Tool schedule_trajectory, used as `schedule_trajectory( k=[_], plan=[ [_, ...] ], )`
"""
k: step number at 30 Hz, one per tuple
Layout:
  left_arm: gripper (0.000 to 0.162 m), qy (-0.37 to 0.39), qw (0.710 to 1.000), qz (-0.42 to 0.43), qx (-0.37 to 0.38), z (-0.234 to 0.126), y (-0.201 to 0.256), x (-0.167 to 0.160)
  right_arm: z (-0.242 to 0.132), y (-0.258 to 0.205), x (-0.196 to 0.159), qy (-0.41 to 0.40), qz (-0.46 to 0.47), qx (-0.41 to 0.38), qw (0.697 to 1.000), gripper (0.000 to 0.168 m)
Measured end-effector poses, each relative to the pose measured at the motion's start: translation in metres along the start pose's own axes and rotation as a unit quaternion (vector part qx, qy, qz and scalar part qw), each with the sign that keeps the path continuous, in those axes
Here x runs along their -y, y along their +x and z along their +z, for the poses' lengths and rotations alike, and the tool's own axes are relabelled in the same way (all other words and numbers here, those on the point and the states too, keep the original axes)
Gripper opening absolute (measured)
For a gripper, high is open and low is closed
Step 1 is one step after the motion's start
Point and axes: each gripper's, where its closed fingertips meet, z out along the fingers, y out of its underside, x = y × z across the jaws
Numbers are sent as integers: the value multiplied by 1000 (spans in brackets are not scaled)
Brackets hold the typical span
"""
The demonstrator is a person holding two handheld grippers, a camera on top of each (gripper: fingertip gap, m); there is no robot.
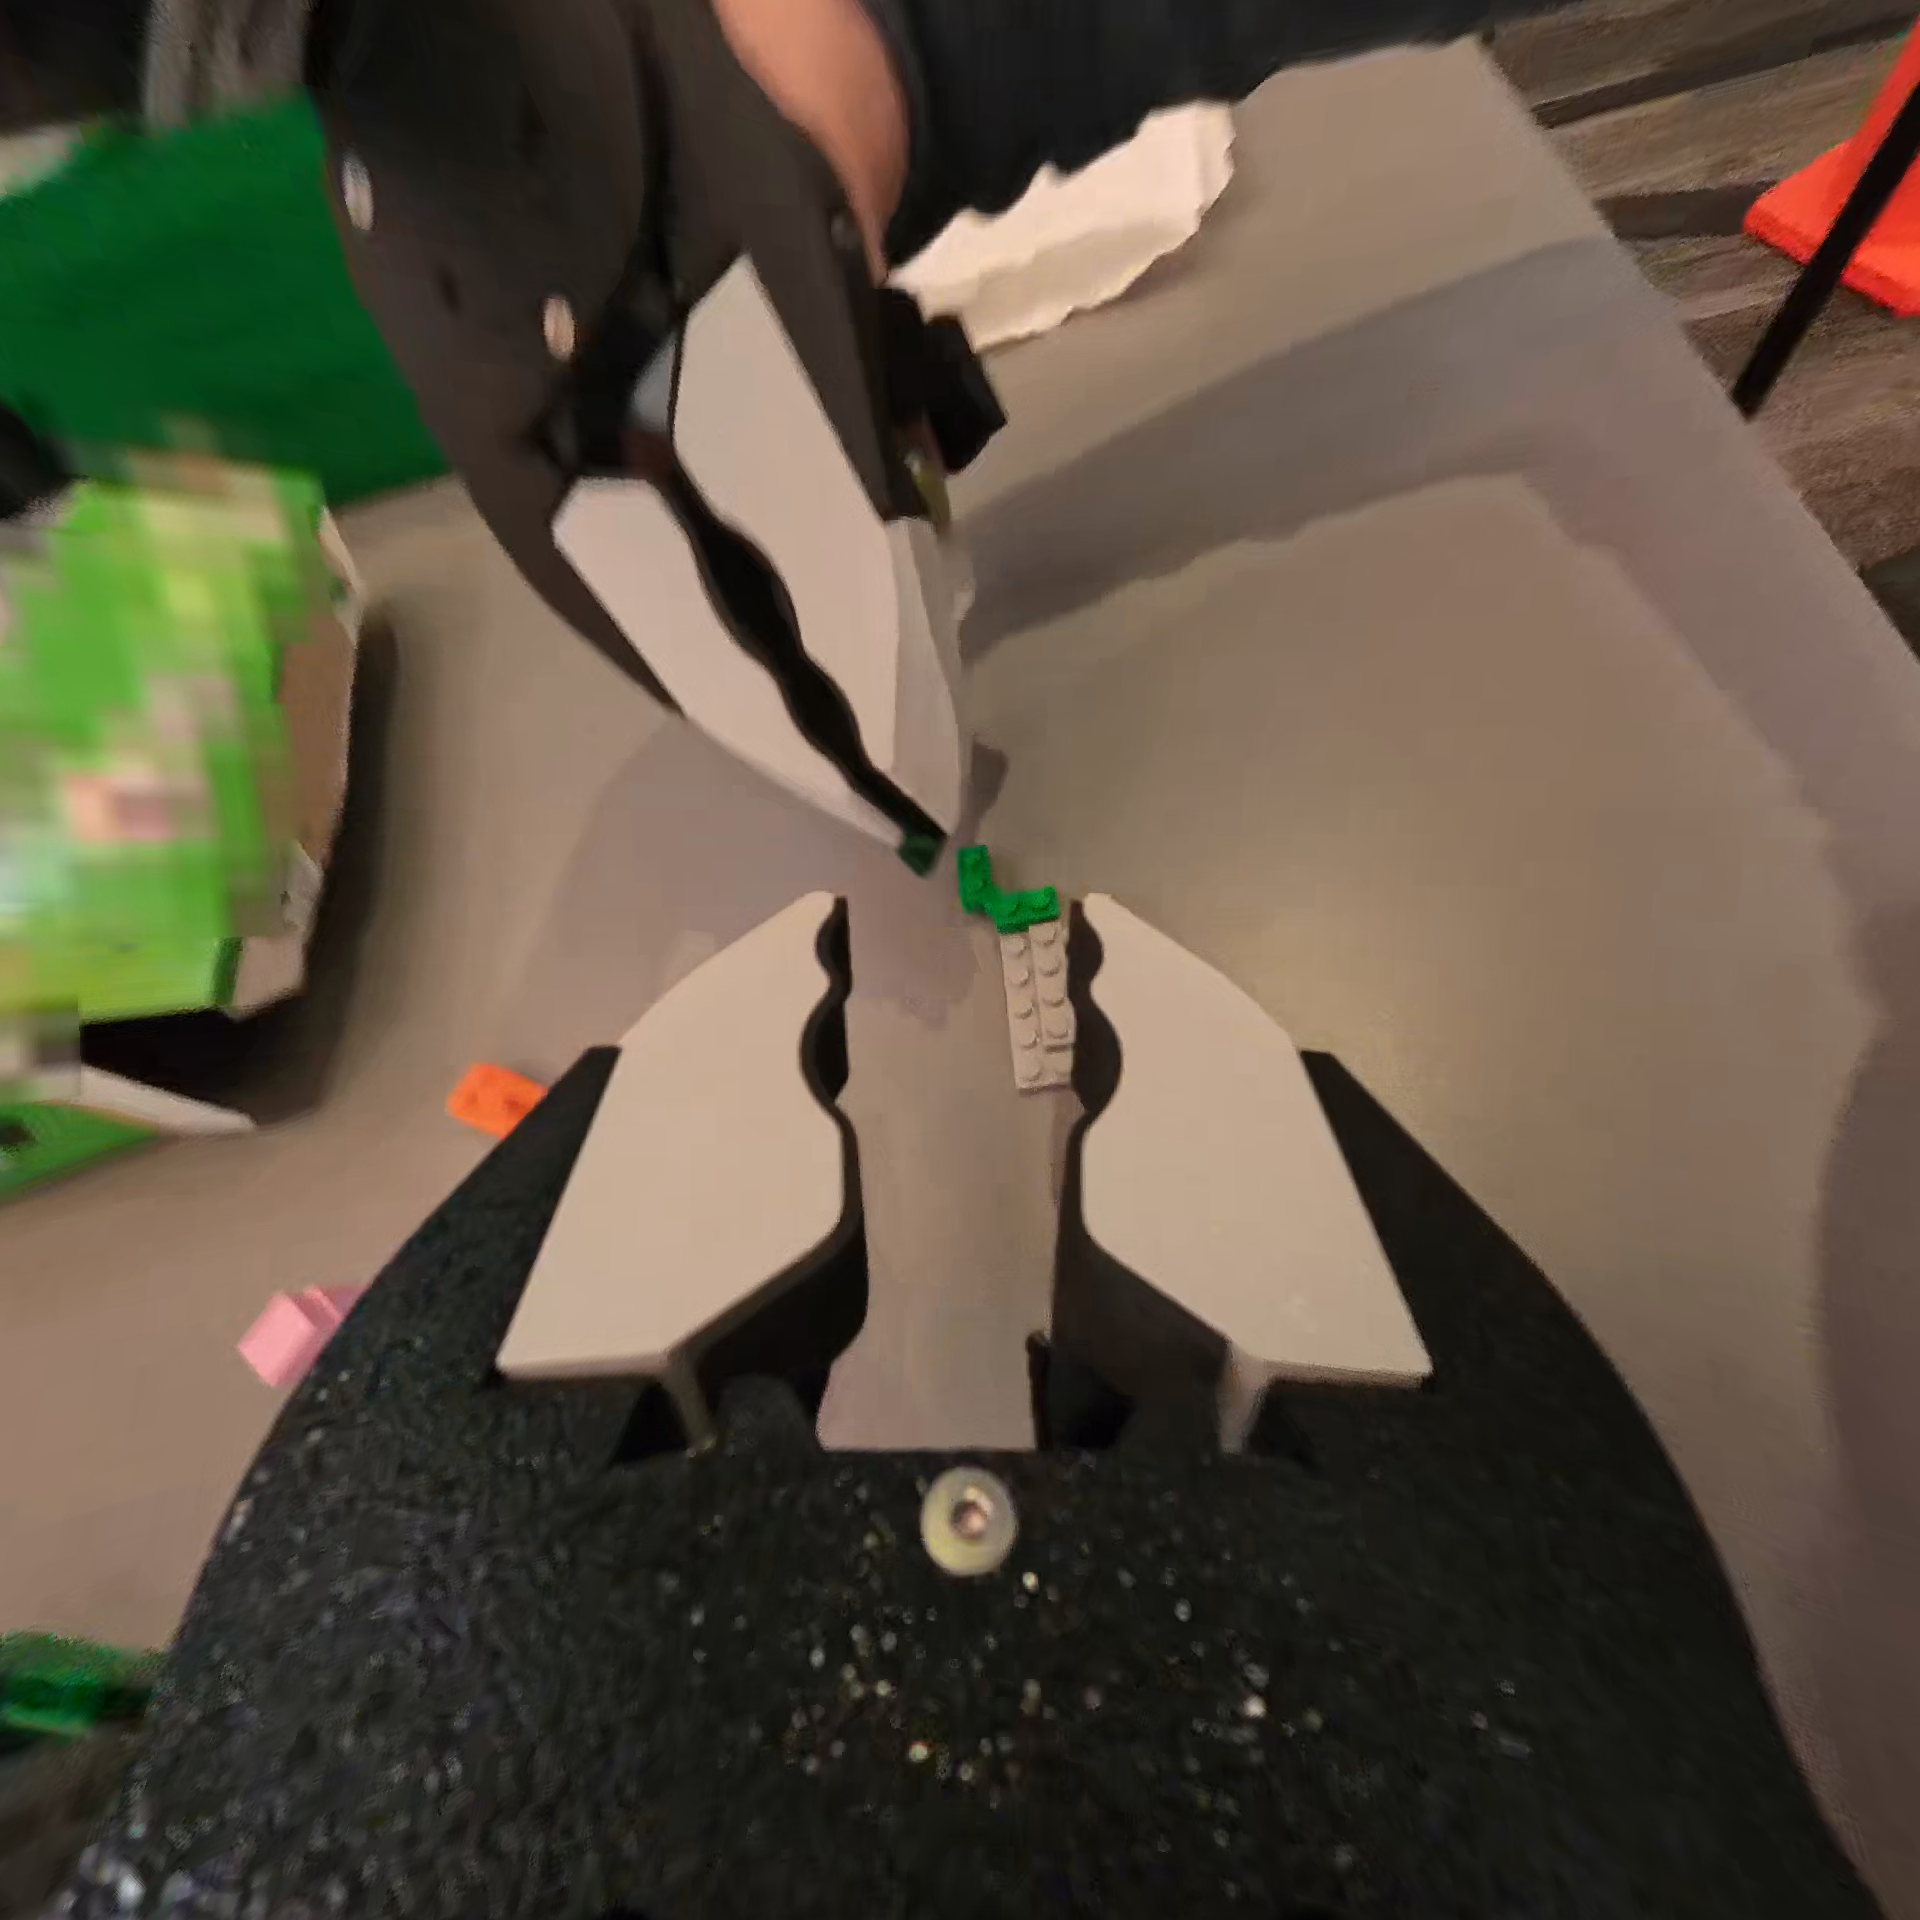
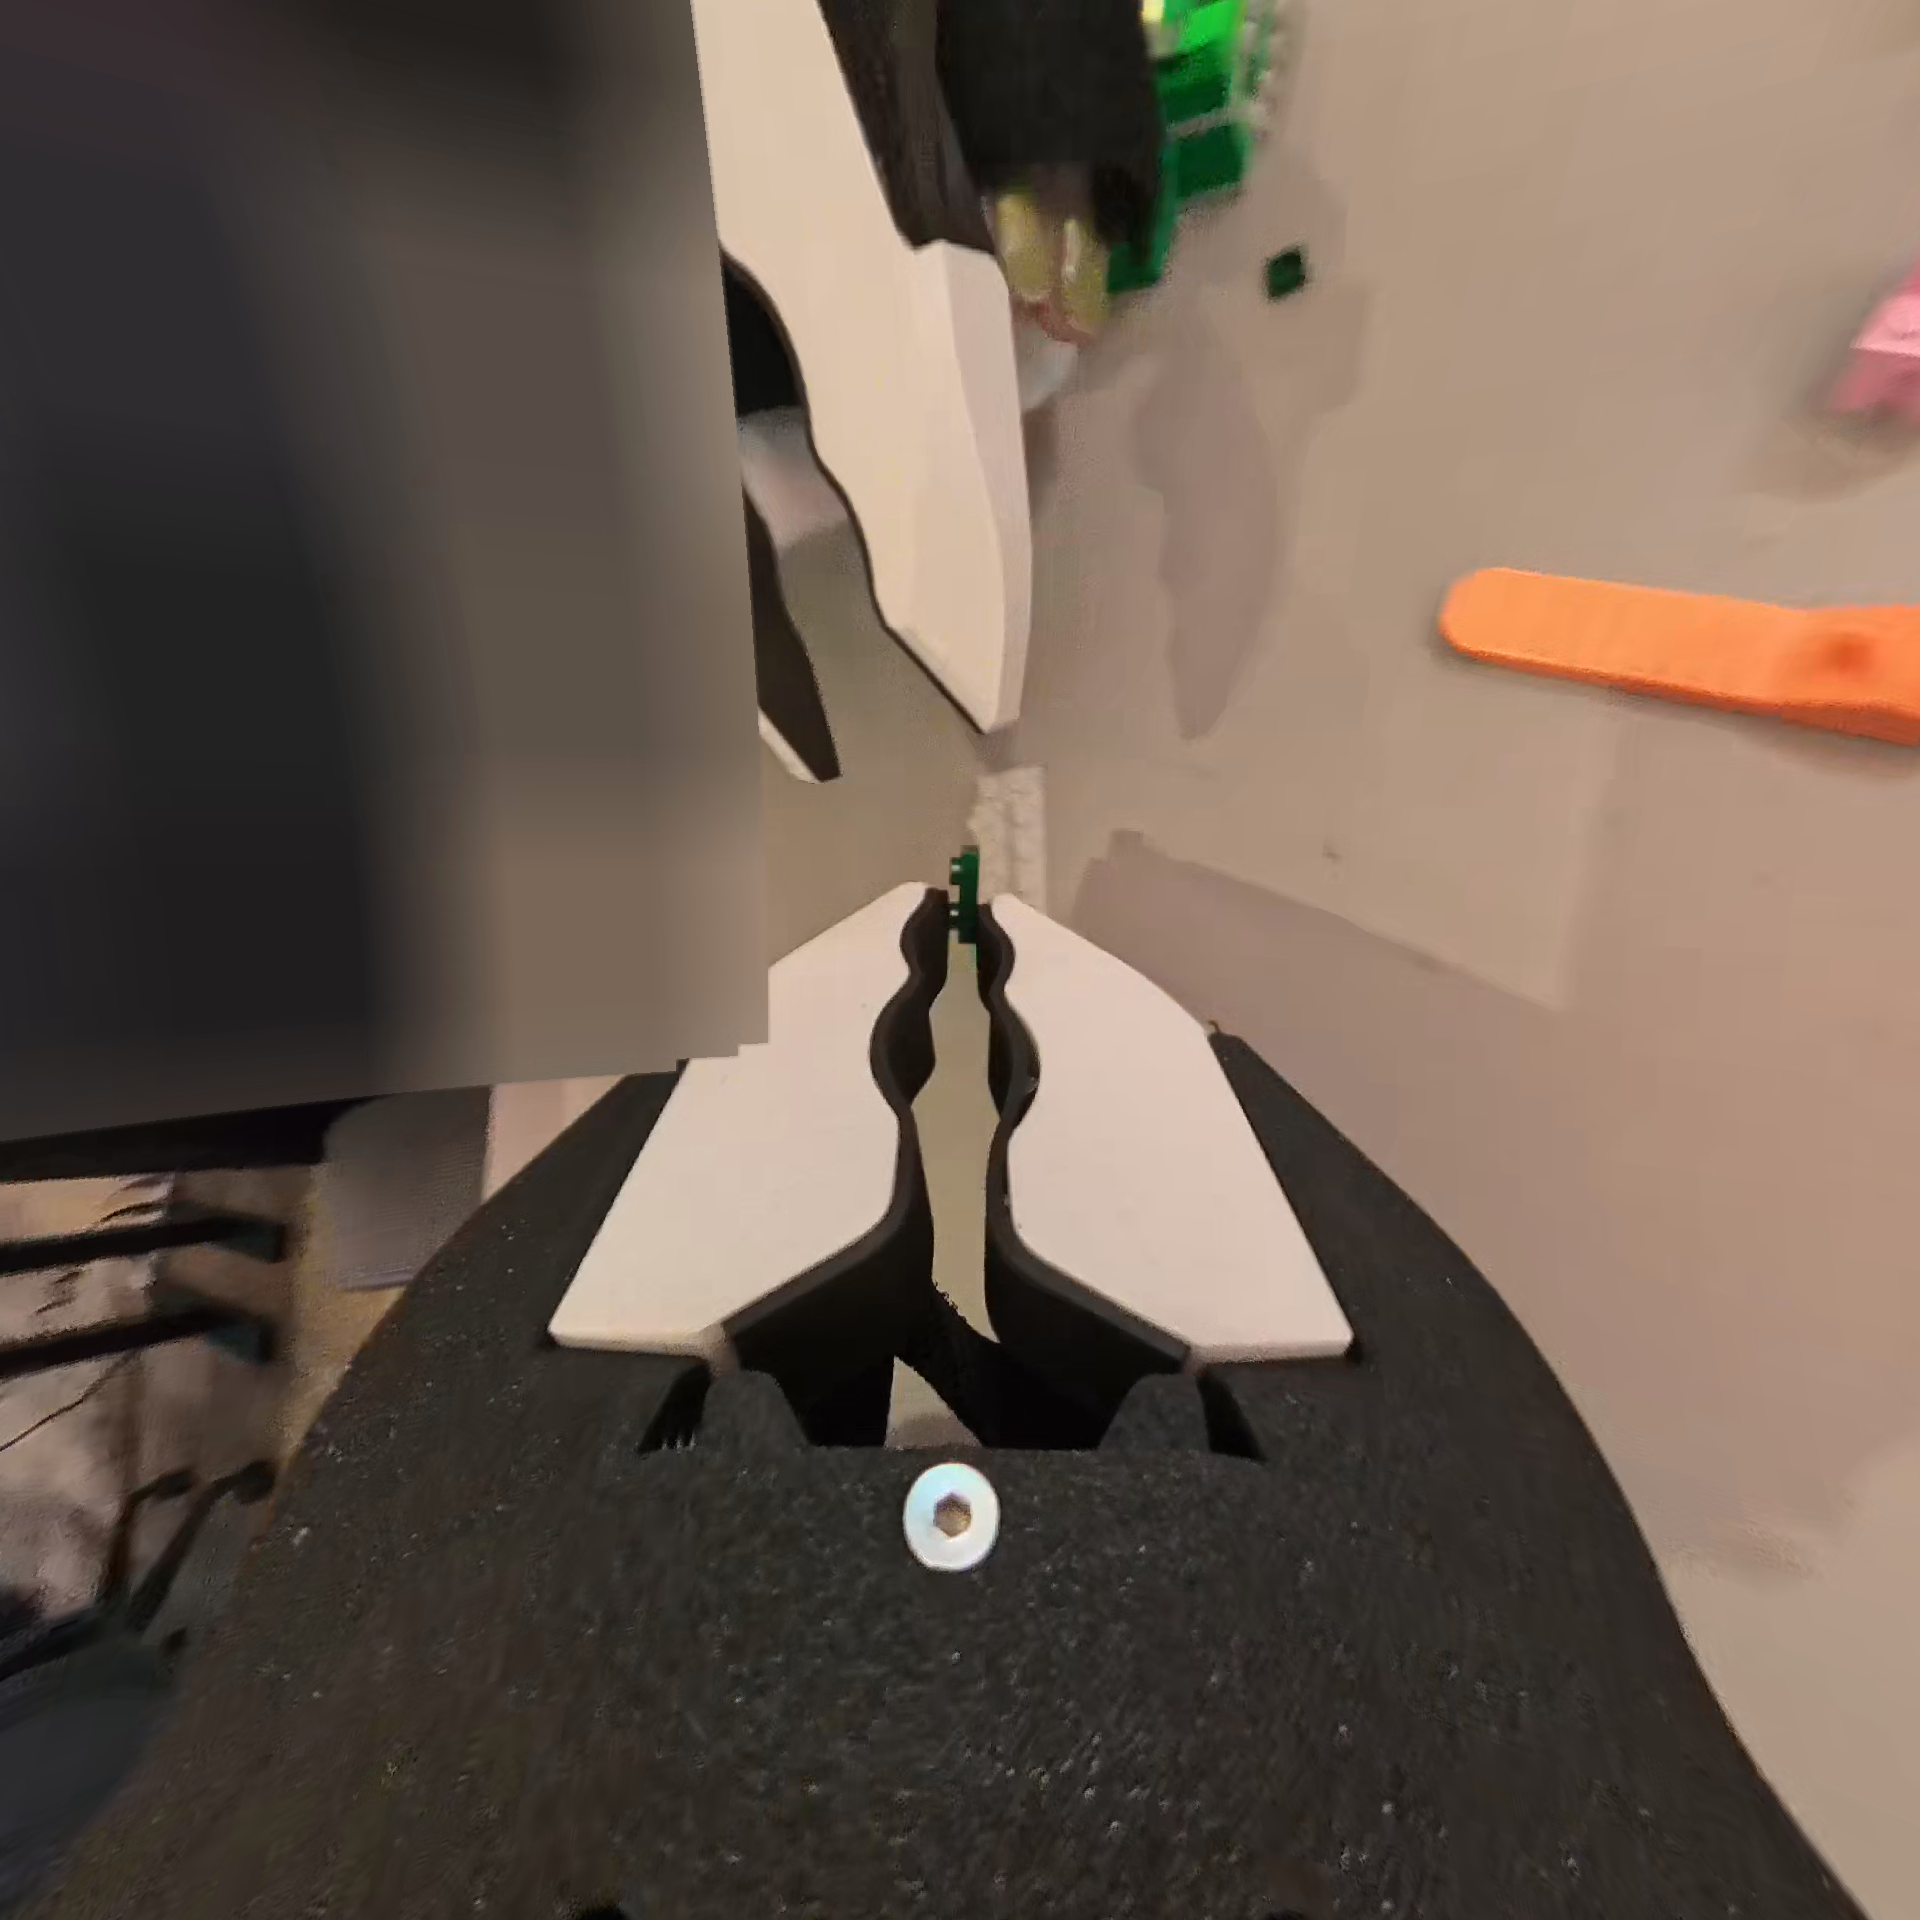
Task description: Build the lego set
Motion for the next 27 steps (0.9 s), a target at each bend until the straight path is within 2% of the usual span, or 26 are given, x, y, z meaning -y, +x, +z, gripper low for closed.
schedule_trajectory(
  k=[1, 4, 8, 12, 15, 18, 23, 27],
  plan=[
    [36, 9, 1000, 28, -2, -2, 1, 4, 3, -7, 2, 1, 3, 28, 1000, 4],
    [31, 13, 993, 121, 0, -3, 5, 6, 7, -22, 11, 5, 7, 89, 996, 5],
    [20, 24, 974, 227, 13, -4, 12, 12, 9, -29, 15, -1, 1, 113, 994, 4],
    [8, 11, 967, 255, 13, -2, 14, 10, 11, -30, 15, -12, -1, 119, 993, 5],
    [7, 1, 965, 263, 18, 0, 13, 8, 12, -28, 14, -12, -2, 110, 994, 5],
    [7, -26, 976, 213, 29, 0, 6, 1, 10, -15, 18, 19, -9, 51, 998, 15],
    [7, -74, 997, 36, 12, 4, 7, -15, -5, -1, 15, 69, -70, -101, 990, 27],
    [7, -83, 993, -77, -18, 10, 14, -18, 2, 1, 1, 36, -126, -208, 969, 32]
  ],
)
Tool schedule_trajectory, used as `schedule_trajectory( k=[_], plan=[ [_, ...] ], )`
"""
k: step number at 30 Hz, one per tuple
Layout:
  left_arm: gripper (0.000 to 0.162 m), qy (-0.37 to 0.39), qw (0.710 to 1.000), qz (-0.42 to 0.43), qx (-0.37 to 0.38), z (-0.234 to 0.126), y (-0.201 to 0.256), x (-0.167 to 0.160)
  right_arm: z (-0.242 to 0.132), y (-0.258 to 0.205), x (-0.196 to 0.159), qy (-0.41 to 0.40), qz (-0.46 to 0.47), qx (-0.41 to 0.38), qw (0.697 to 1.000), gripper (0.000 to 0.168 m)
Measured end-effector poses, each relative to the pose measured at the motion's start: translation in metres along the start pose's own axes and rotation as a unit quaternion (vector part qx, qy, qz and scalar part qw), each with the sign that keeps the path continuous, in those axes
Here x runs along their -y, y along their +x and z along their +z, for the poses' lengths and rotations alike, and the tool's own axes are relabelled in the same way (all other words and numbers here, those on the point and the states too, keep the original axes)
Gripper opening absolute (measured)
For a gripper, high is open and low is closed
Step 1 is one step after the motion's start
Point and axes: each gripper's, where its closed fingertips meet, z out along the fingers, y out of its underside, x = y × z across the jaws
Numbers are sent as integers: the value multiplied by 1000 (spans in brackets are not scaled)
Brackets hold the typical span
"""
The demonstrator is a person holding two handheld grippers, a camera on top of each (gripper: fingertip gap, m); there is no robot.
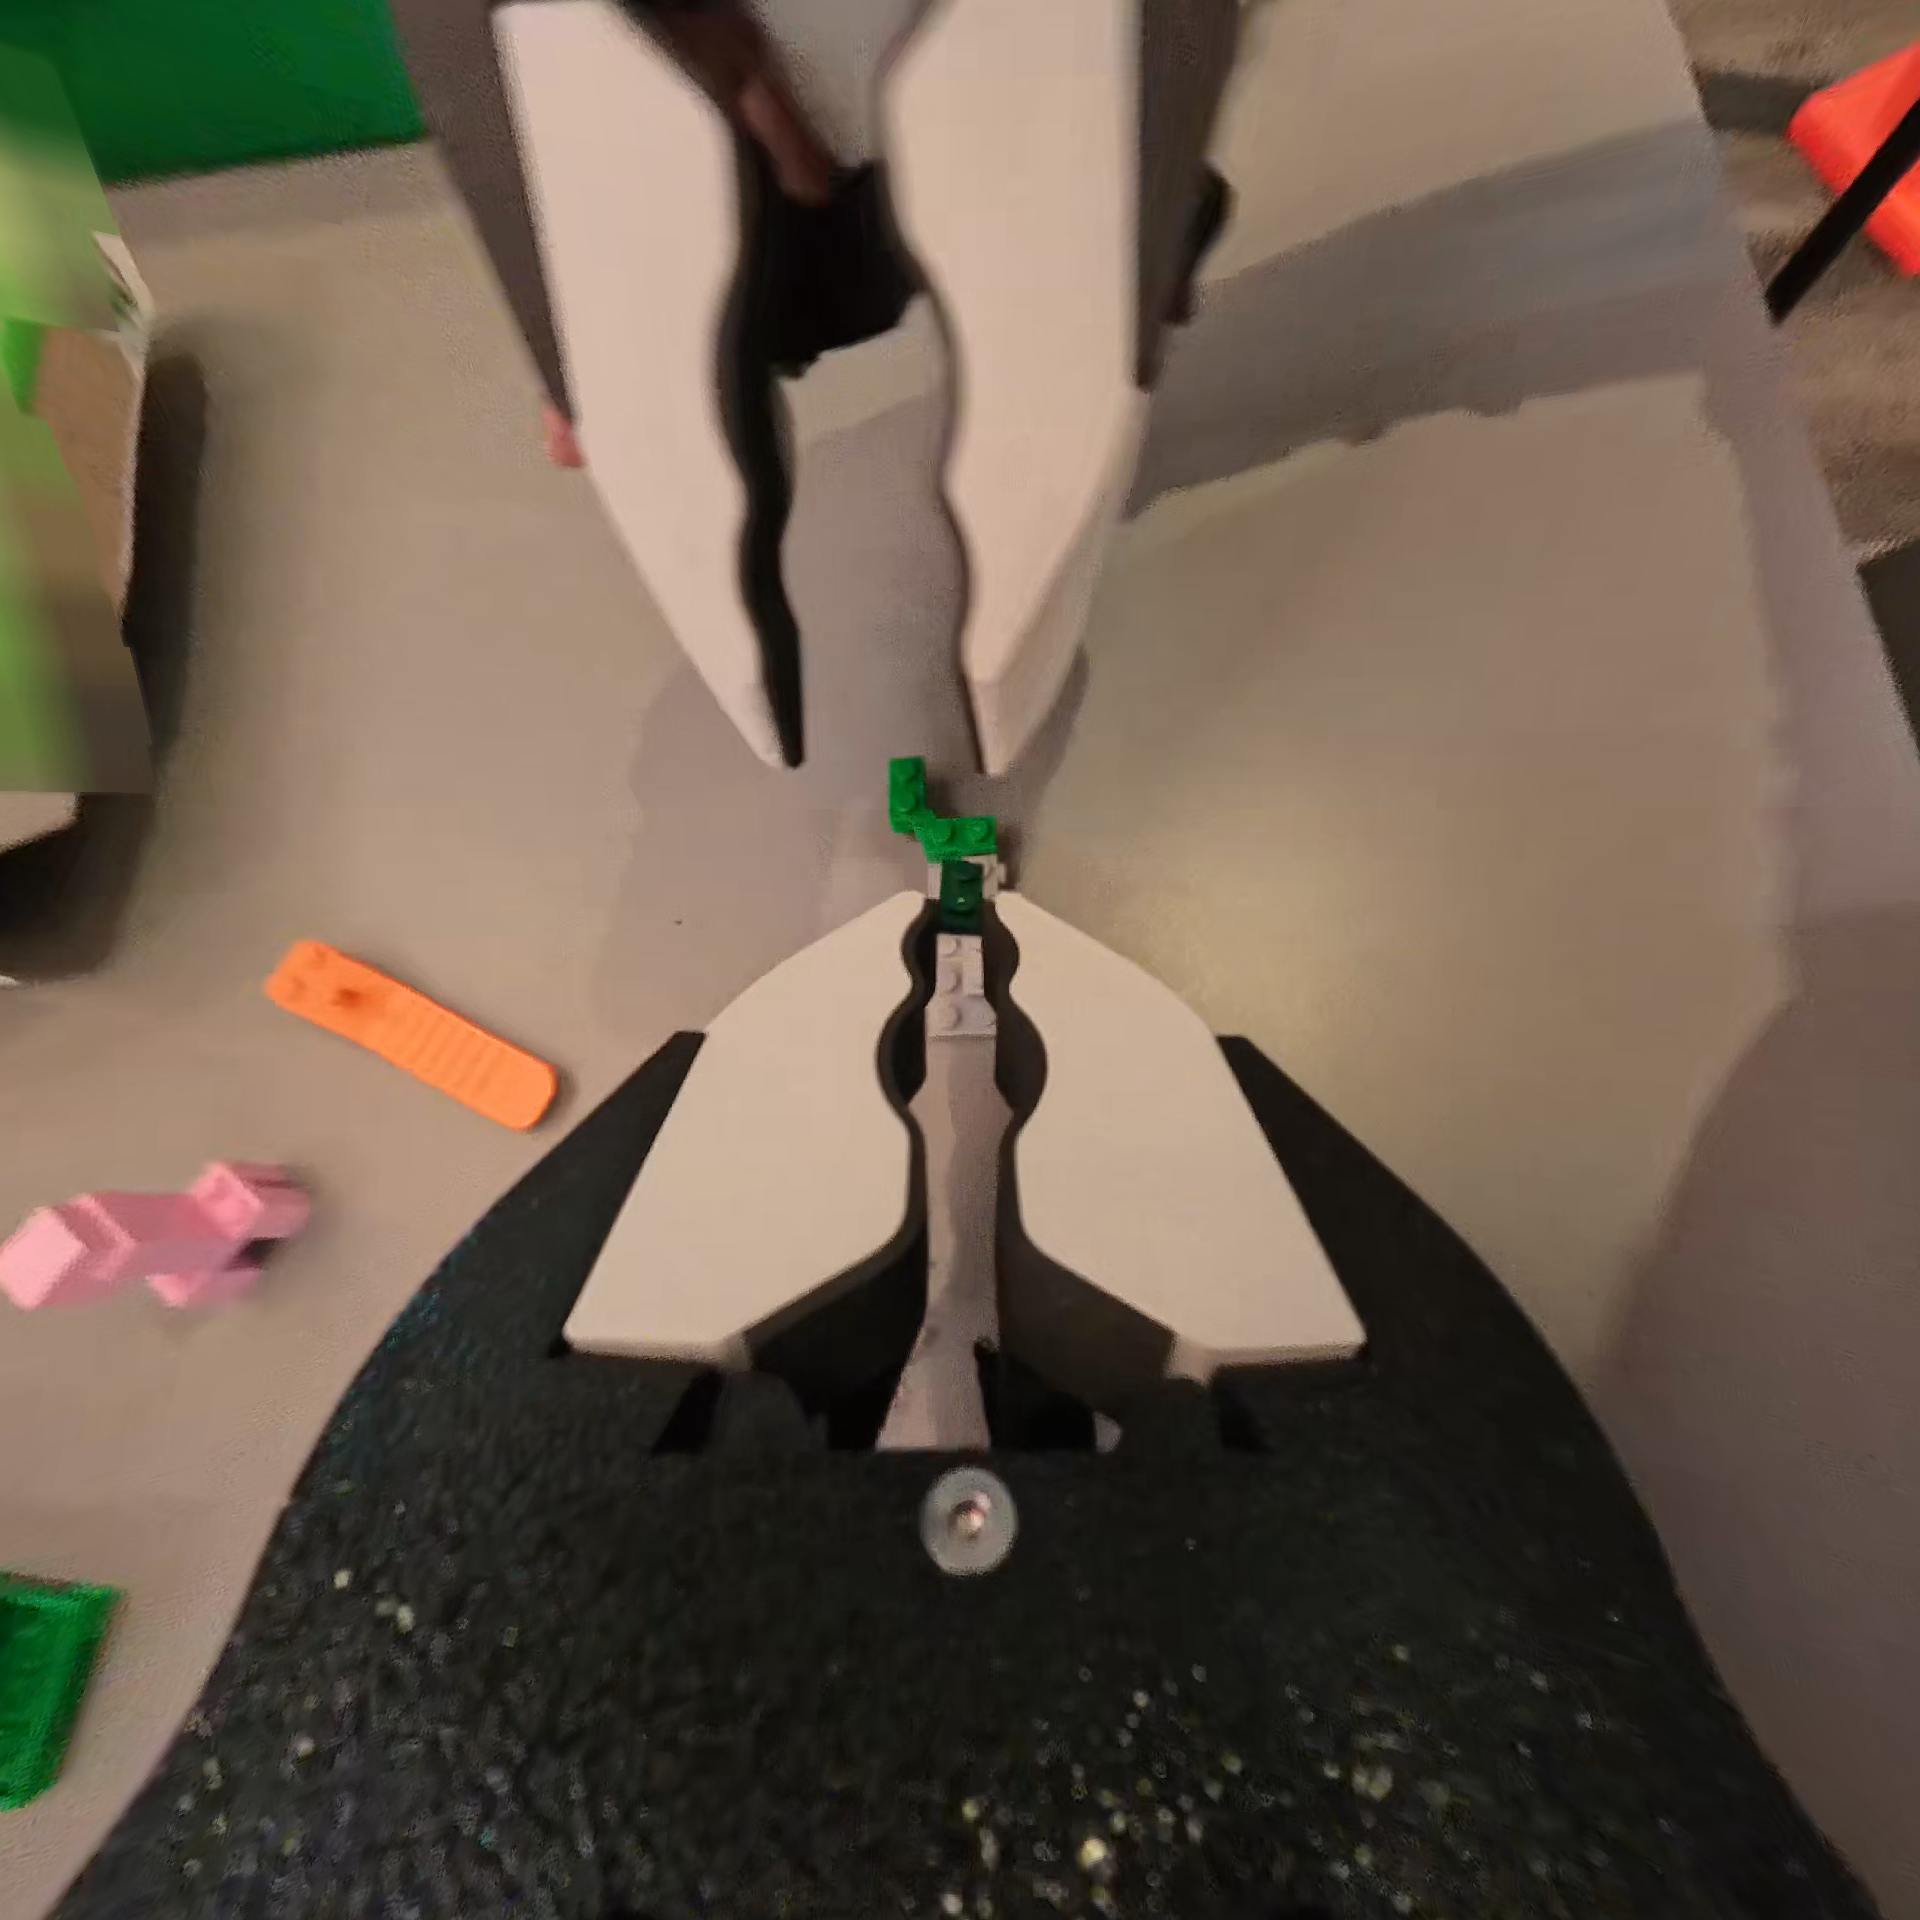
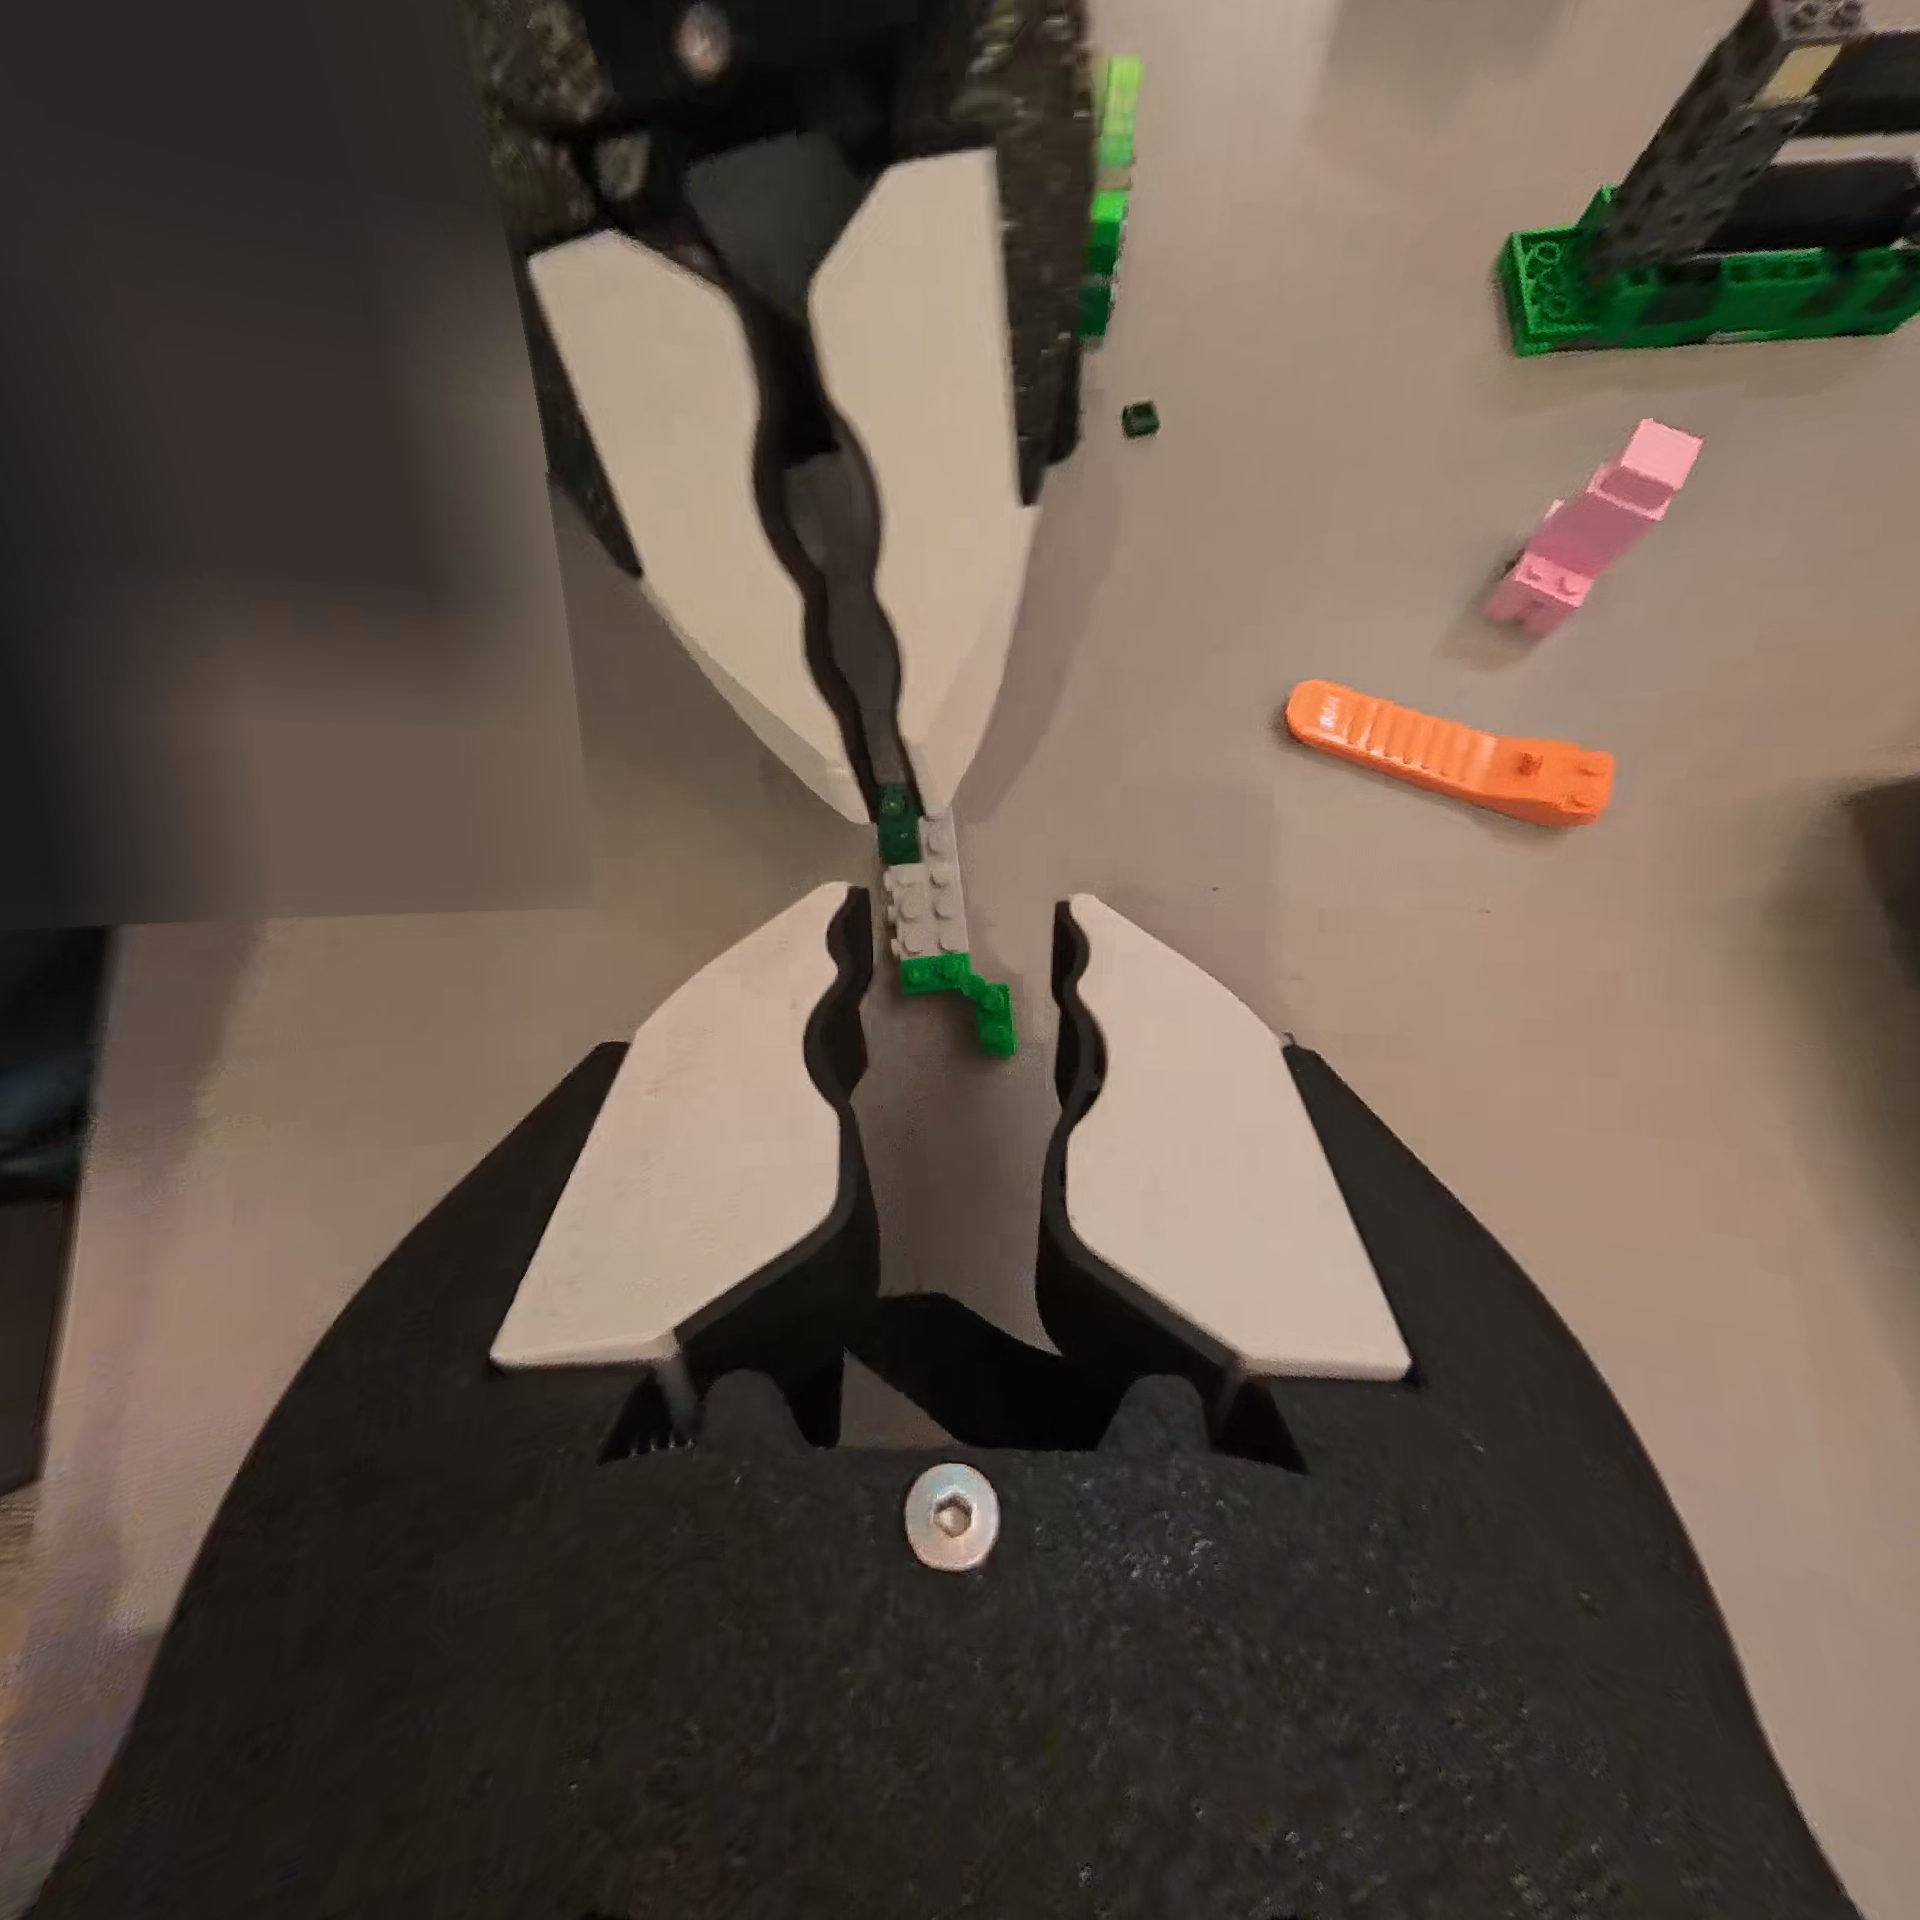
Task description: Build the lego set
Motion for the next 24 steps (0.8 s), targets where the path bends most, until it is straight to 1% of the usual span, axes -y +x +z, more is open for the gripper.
schedule_trajectory(
  k=[3, 6, 9, 13, 18, 24],
  plan=[
    [7, 0, 998, -55, -7, 5, -2, 0, 5, -7, -4, -16, -32, -38, 999, 29],
    [7, -26, 998, -60, 3, 12, -6, -8, 11, -9, -10, -31, -41, -62, 997, 28],
    [7, -41, 997, -63, -4, 17, -6, -12, 18, -5, -19, -57, -65, -89, 992, 28],
    [7, -50, 997, -54, -15, 20, -4, -14, 23, -6, -28, -85, -73, -78, 991, 25],
    [7, -56, 997, -50, -23, 23, -3, -14, 24, -6, -30, -109, -99, -62, 987, 14],
    [7, -54, 997, -40, -27, 26, -3, -14, 24, -6, -30, -118, -105, -50, 986, 14]
  ],
)
